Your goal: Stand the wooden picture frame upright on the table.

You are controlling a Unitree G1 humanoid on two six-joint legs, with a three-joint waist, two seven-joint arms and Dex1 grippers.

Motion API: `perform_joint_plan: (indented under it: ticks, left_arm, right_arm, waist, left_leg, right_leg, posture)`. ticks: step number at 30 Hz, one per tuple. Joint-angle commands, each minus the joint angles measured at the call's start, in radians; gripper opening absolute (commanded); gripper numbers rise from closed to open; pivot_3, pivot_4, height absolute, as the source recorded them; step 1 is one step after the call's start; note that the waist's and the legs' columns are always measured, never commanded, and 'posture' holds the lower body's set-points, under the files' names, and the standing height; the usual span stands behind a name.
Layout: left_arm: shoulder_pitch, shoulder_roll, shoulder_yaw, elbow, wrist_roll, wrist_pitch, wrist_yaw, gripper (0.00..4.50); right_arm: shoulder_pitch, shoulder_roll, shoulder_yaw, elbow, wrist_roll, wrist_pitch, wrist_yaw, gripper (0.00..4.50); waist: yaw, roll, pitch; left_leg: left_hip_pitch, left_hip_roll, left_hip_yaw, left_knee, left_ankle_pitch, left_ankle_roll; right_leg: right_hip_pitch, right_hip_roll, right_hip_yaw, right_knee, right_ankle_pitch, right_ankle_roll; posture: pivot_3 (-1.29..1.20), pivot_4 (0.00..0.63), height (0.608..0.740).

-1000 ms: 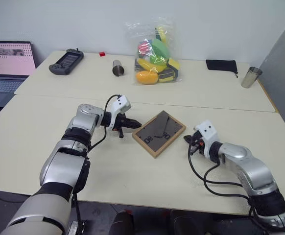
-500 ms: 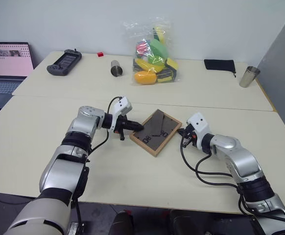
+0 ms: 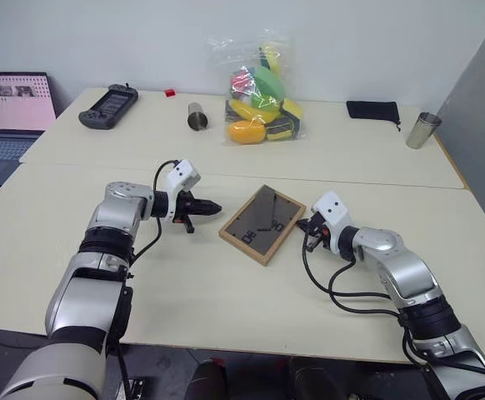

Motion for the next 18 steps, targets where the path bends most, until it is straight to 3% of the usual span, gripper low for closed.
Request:
perform_joint_plan:
  ticks: [1,18]
  left_arm:
    - [-0.009,-0.009,-0.009,-0.032,0.003,-0.009,-0.015,0.02]
    - [0.124,-0.079,-0.069,-0.29,-0.023,0.148,-0.031,0.02]
  right_arm:
    - [-0.012,0.005,-0.019,-0.042,0.002,-0.015,0.004,0.0]
    - [-0.113,0.063,-0.002,0.04,-0.036,-0.05,0.009,0.0]
  waist:
    - [0.0,0.0,0.0]
    - [0.0,0.0,0.0]
  left_leg:
    - [0.0,0.0,0.0,0.0,0.0,0.0]
    - [0.0,0.0,0.0,0.0,0.0,0.0]
  right_leg:
    - [0.0,0.0,0.0,0.0,0.0,0.0]
    - [0.0,0.0,0.0,0.0,0.0,0.0]
  posture:
    - [0.0,0.15,0.74]
    - [0.0,0.15,0.74]
